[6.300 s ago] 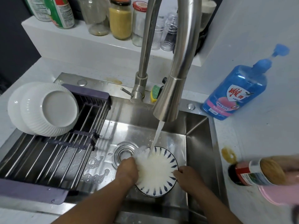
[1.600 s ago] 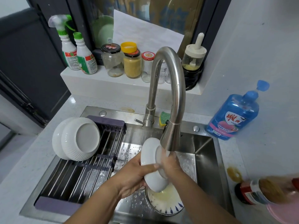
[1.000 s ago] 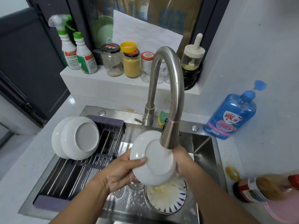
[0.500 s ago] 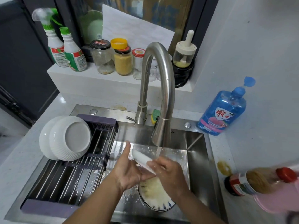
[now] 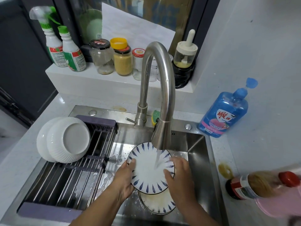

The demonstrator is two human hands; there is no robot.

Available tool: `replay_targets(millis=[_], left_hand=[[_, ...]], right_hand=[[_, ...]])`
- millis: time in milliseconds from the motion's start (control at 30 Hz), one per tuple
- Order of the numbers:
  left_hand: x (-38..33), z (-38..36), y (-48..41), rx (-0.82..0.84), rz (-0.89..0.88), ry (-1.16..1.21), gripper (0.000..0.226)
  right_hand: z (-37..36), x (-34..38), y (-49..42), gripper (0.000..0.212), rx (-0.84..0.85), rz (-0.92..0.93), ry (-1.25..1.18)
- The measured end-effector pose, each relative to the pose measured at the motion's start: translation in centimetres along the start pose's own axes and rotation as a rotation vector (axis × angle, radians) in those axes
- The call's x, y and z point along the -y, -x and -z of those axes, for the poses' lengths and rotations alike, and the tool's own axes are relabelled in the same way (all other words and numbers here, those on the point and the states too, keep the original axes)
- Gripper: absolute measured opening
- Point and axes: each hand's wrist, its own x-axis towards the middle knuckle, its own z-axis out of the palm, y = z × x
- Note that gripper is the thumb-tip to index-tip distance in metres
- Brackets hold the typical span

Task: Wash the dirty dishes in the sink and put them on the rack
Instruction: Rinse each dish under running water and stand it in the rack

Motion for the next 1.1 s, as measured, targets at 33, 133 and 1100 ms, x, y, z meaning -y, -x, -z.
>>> replay_targets(millis=[33,133,1100], left_hand=[[0.2,-0.1,0.0,0.002,-0.01,0.004,0.032],[0.3,-0.2,0.1,-0.01,-0.044,0.014,0.03],[-2.1,-0.6,3.7,0.146,-0.186,-0.447,0.046]], right_hand=[[-0.1,0.3,-0.4,0.03,0.016,-0.099,-0.037],[-0.6,1.0,-1.3,0.019,0.168,-0.33,-0.188],[-4.8,6.1,-4.0,0.037,-0.023,0.058,0.233]])
